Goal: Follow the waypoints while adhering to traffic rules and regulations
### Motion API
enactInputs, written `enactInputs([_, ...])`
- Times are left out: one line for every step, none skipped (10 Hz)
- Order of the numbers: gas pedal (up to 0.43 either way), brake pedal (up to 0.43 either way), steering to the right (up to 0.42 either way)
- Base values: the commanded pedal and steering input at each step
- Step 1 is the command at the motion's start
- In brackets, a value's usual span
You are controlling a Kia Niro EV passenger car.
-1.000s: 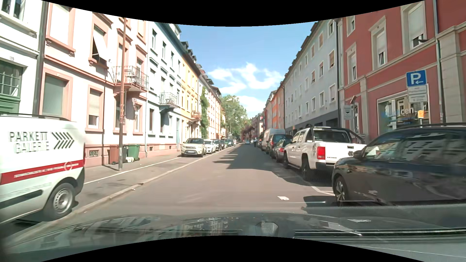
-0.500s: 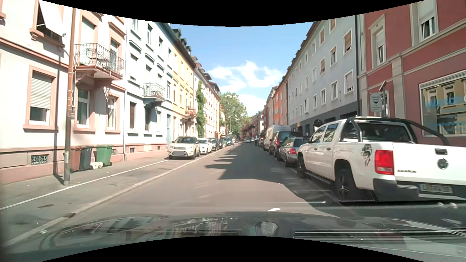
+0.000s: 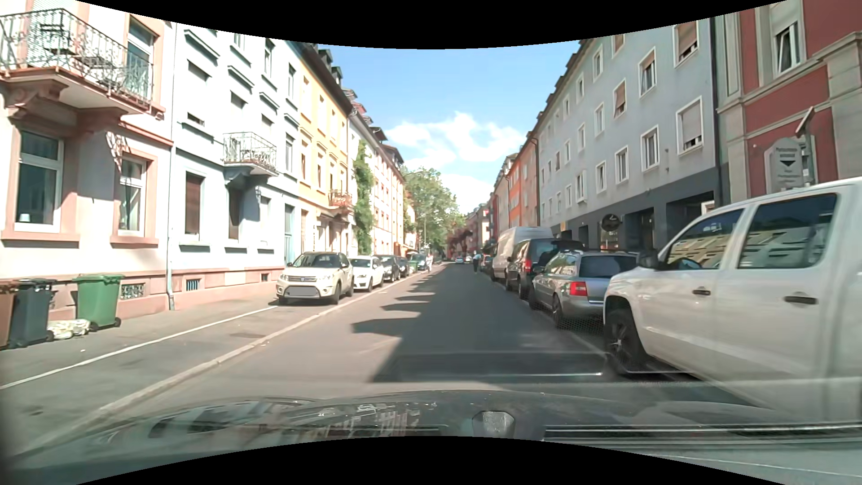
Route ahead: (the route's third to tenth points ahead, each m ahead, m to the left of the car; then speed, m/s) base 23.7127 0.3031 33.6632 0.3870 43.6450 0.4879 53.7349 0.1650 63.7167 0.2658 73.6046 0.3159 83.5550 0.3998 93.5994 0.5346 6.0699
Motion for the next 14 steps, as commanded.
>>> enactInputs([0.087, 0.000, -0.001])
enactInputs([0.087, 0.000, -0.002])
enactInputs([0.087, 0.000, -0.001])
enactInputs([0.098, 0.000, -0.001])
enactInputs([0.098, 0.000, -0.001])
enactInputs([0.098, 0.000, -0.001])
enactInputs([0.098, 0.000, -0.001])
enactInputs([0.098, 0.000, -0.001])
enactInputs([0.098, 0.000, 0.002])
enactInputs([0.087, 0.000, 0.006])
enactInputs([0.087, 0.000, 0.006])
enactInputs([0.087, 0.000, 0.006])
enactInputs([0.087, 0.000, 0.006])
enactInputs([0.087, 0.000, 0.004])
